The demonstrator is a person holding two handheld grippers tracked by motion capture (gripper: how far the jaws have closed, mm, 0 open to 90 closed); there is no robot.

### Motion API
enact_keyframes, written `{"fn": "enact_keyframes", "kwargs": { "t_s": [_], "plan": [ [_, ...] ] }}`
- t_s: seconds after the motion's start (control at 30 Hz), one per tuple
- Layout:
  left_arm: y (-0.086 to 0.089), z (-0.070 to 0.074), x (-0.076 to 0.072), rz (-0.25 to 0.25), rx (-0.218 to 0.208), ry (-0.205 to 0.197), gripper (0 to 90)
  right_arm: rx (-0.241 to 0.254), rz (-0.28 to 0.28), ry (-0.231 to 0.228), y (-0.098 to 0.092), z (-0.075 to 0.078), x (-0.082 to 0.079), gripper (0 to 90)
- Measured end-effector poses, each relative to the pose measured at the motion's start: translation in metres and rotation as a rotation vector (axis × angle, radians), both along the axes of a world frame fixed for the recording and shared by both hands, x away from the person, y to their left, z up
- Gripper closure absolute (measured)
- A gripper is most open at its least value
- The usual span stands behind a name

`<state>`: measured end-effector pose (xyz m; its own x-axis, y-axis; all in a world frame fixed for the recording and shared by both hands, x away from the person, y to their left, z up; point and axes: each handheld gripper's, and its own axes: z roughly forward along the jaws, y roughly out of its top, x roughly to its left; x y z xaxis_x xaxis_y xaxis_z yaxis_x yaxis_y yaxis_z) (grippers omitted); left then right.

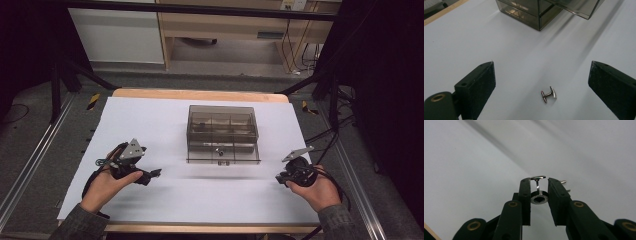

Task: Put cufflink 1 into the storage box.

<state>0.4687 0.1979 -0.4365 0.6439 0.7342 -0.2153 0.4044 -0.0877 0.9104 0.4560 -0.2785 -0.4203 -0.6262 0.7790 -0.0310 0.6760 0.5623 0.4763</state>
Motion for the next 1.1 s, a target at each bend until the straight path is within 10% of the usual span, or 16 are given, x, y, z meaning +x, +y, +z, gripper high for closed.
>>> {"fn": "enact_keyframes", "kwargs": {
  "t_s": [0.67, 1.1],
  "plan": [
    [0.007, -0.011, 0.005, 0.025, 0.005, 0.003, 7.1, 0.058, 0.043, -0.196, 0.02, 0.07, 0.015, 73.4],
    [0.013, -0.01, 0.008, 0.035, 0.005, -0.008, 6.5, 0.088, 0.089, -0.224, 0.044, 0.083, 0.026, 73.4]
  ]
}}
